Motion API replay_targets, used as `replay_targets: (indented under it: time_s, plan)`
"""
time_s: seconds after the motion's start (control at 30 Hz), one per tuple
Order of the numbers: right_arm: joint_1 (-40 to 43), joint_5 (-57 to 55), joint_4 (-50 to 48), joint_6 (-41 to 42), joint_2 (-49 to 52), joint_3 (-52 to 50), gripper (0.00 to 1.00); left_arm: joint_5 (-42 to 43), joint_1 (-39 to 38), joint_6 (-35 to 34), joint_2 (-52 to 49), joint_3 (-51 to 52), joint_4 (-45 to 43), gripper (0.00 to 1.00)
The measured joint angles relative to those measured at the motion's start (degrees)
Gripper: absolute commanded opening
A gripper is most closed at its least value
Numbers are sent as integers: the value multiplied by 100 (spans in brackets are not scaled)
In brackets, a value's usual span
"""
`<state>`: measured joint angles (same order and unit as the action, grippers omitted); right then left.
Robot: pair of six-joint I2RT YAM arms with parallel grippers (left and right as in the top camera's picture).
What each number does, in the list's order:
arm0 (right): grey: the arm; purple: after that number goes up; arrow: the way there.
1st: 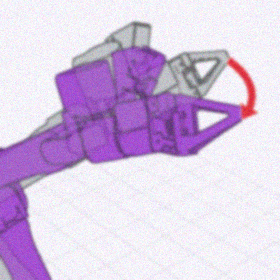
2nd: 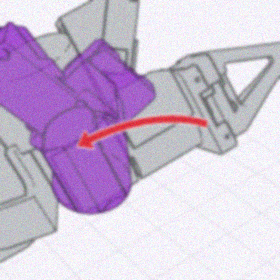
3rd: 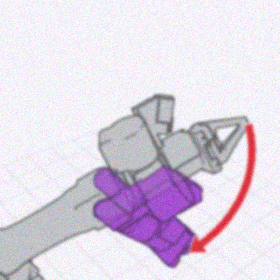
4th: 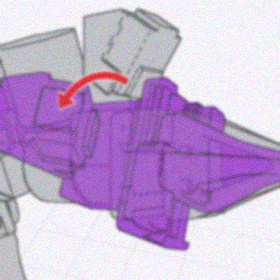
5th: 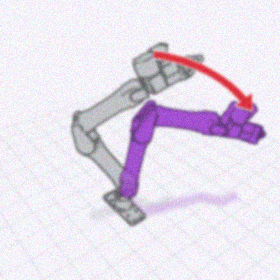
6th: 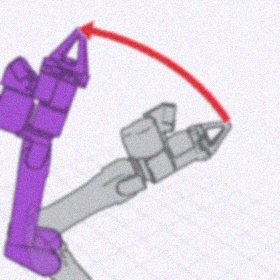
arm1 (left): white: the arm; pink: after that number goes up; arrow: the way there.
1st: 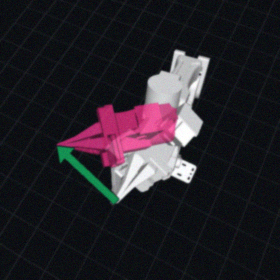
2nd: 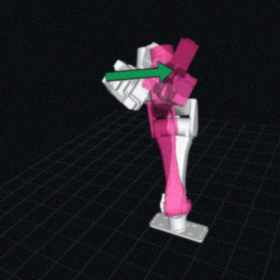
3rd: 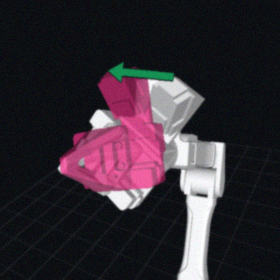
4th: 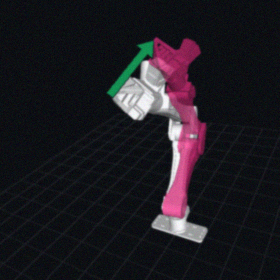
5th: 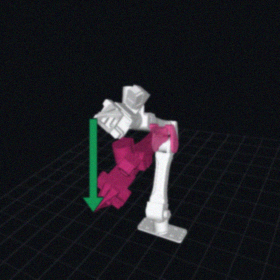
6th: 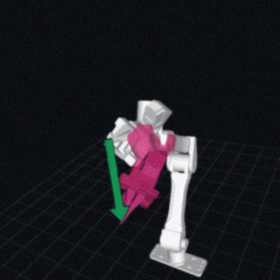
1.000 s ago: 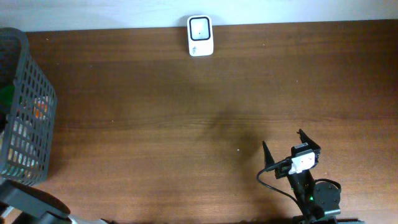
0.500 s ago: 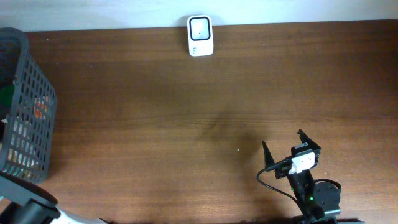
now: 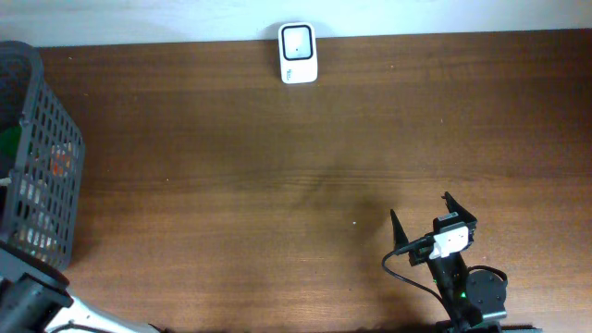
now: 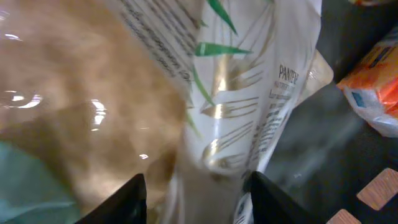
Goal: Scan the item barcode
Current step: 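Grasp the white Pantene tube and lift it from the basket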
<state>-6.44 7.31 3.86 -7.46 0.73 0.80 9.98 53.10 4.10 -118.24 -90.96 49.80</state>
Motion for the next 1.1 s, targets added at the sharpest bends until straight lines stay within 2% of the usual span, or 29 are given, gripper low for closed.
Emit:
replay_targets:
  time_s: [0.07,0.13,0.23,0.27,0.7,0.87,1.1]
  plan:
    - [0,0,0,4,0,-2,98,76,-22,28,-28,0,0,29]
    - [0,0,0,4,0,-2,98,118,-26,57,-28,0,-2,16]
    - [0,-2,0,2,0,0,98,186,-26,114,-26,-2,-85,1]
    - [0,0,0,0,0,-2,98,212,-26,136,-26,-11,-146,0]
    - [0,0,0,2,0,-2,98,160,7,118,153,-354,341,0]
    - [0,-2,0,2,0,0,98,166,7,59,1281,-474,361,0]
    - [0,0,0,7,0,-2,98,267,7,-470,2935,-796,72,0]
